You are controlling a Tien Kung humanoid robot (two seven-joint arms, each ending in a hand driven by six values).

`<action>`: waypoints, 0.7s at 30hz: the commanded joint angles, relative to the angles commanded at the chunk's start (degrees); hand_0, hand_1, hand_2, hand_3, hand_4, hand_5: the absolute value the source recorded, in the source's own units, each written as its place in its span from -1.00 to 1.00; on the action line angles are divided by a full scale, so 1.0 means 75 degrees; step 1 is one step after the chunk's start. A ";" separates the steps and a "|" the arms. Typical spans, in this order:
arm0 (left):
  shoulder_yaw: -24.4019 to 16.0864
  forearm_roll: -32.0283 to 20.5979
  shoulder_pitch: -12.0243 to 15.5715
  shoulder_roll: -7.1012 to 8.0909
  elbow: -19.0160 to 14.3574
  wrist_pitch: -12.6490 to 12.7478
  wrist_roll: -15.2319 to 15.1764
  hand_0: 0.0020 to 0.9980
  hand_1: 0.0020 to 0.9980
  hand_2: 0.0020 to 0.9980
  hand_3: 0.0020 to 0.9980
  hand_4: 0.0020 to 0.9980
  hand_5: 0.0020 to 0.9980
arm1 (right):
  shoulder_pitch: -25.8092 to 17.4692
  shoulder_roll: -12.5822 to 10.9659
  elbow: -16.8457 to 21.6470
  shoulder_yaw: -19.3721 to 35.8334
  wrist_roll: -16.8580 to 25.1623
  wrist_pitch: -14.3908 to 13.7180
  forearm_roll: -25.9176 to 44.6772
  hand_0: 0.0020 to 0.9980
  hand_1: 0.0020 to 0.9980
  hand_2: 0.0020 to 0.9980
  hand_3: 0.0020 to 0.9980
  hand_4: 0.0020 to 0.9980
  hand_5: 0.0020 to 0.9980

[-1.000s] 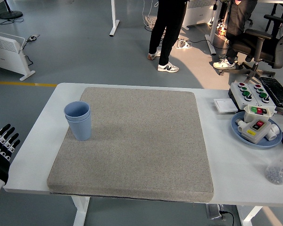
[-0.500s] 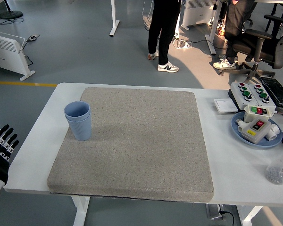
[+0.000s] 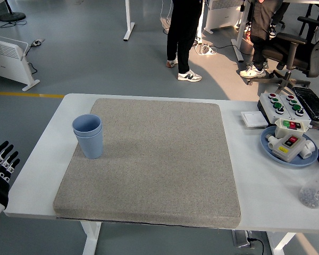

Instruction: Push cup pick cup insert cup

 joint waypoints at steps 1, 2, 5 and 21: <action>0.0002 0.0000 0.0002 0.0002 -0.0001 0.0000 -0.0001 0.72 0.73 0.76 0.66 0.42 1.00 | -0.0004 0.0000 0.0000 0.0002 -0.0003 -0.0001 -0.0006 0.06 0.09 0.18 0.22 -0.69 0.56; 0.0007 -0.0002 0.0004 0.0006 -0.0001 0.0001 -0.0001 0.72 0.73 0.76 0.66 0.42 1.00 | -0.0013 0.0000 0.0000 -0.0001 -0.0009 -0.0002 -0.0012 0.06 0.09 0.18 0.22 -0.69 0.56; 0.0039 -0.0004 0.0005 0.0013 0.0006 -0.0001 0.0004 0.72 0.73 0.76 0.66 0.41 1.00 | -0.0033 0.0002 0.0000 -0.0013 -0.0023 0.0001 -0.0038 0.06 0.09 0.18 0.22 -0.70 0.55; 0.0148 -0.0001 0.0025 0.0024 0.0050 0.0001 0.0021 0.71 0.73 0.75 0.65 0.41 1.00 | -0.0123 0.0002 0.0000 -0.0057 -0.0082 -0.0006 -0.0140 0.06 0.09 0.19 0.22 -0.70 0.55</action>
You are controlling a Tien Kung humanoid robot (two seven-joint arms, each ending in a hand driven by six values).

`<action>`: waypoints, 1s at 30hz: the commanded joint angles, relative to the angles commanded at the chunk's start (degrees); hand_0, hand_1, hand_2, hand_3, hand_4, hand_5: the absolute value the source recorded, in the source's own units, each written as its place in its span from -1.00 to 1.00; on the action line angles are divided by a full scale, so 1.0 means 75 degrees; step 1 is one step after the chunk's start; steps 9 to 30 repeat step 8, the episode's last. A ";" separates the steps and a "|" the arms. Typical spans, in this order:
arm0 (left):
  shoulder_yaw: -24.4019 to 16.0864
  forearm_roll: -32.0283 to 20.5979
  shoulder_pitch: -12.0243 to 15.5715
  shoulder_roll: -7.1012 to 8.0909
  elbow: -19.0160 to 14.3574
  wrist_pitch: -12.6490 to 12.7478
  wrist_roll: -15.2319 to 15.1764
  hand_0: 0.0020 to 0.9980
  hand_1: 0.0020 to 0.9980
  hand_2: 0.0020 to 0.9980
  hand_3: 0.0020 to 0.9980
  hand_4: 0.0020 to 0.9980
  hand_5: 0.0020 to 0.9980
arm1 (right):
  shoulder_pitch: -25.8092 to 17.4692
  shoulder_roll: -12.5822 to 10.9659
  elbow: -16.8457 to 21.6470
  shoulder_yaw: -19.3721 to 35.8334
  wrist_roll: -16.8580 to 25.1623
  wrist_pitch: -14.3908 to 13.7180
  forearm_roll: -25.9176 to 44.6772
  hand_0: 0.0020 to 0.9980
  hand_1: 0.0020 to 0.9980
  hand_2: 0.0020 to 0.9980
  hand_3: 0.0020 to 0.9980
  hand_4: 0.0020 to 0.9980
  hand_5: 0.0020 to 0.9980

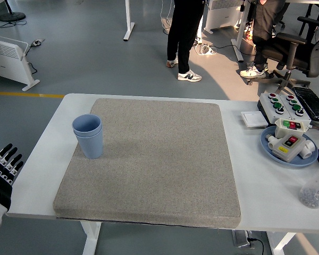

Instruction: Push cup pick cup insert cup

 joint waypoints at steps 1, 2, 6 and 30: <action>0.0002 -0.0001 0.0000 0.0000 0.0002 0.0000 0.0000 0.71 0.73 0.75 0.65 0.41 1.00 | -0.0002 0.0000 0.0000 0.0000 0.0000 0.0000 -0.0002 0.06 0.09 0.19 0.22 -0.70 0.55; 0.0014 0.0001 0.0000 -0.0001 0.0003 0.0000 0.0003 0.71 0.73 0.75 0.65 0.41 1.00 | -0.0002 0.0001 0.0000 0.0002 0.0002 0.0002 -0.0012 0.06 0.09 0.19 0.22 -0.70 0.55; 0.0042 -0.0005 -0.0005 0.0004 0.0002 0.0011 0.0007 0.71 0.73 0.75 0.65 0.41 1.00 | 0.0006 -0.0001 0.0000 -0.0016 0.0013 0.0006 0.0008 0.06 0.09 0.19 0.22 -0.70 0.55; 0.0052 -0.0004 -0.0015 0.0010 -0.0003 0.0012 0.0007 0.71 0.73 0.75 0.65 0.41 1.00 | 0.0020 0.0000 0.0000 -0.0027 0.0021 0.0008 0.0020 0.06 0.09 0.19 0.22 -0.70 0.55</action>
